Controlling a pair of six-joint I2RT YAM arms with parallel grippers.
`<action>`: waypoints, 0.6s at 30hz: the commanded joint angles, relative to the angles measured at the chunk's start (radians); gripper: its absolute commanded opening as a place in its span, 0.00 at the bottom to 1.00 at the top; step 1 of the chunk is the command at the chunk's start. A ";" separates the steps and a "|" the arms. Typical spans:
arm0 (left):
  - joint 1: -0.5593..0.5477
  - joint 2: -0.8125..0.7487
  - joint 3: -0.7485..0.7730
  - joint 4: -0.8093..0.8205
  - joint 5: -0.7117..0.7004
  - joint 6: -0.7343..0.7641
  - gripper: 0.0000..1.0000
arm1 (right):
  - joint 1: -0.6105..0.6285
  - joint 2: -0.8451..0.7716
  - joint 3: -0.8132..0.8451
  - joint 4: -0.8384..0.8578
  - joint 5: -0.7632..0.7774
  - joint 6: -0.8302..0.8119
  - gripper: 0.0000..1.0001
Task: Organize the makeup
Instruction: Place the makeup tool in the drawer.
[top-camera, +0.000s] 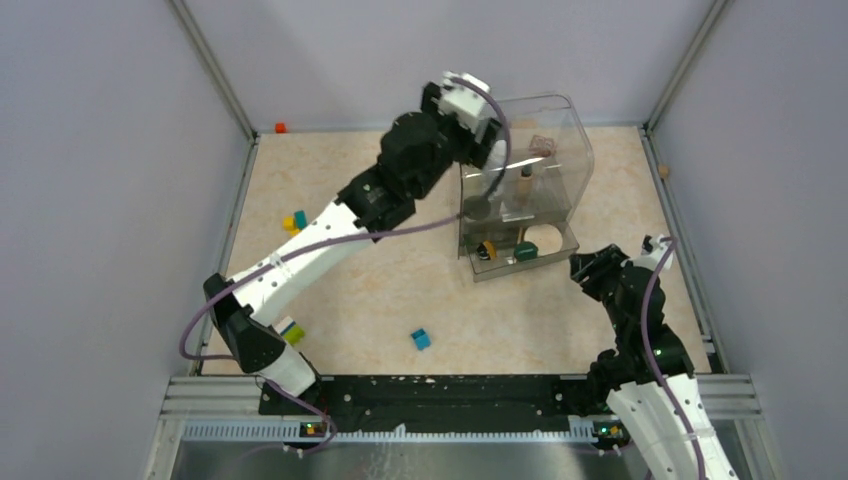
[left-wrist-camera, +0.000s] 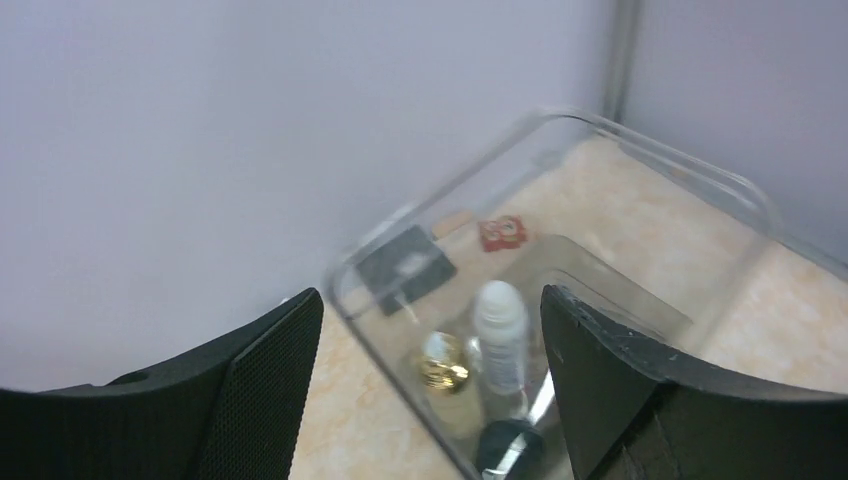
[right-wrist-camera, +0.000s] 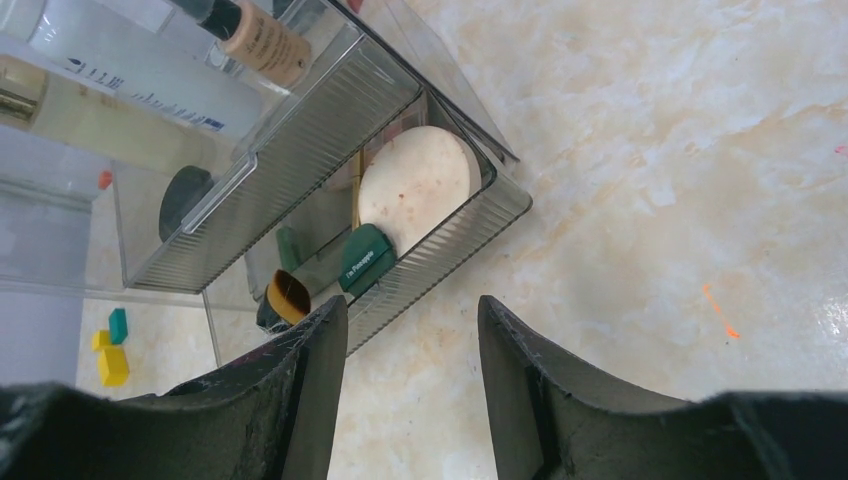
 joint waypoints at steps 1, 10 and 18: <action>0.161 0.031 0.090 -0.003 0.048 -0.149 0.85 | -0.010 -0.005 0.001 0.035 -0.021 0.010 0.50; 0.333 0.191 0.263 -0.122 0.167 -0.314 0.79 | -0.010 -0.015 -0.012 0.033 -0.040 0.024 0.50; 0.379 0.283 0.315 -0.155 0.219 -0.352 0.77 | -0.011 -0.028 -0.014 0.021 -0.042 0.024 0.50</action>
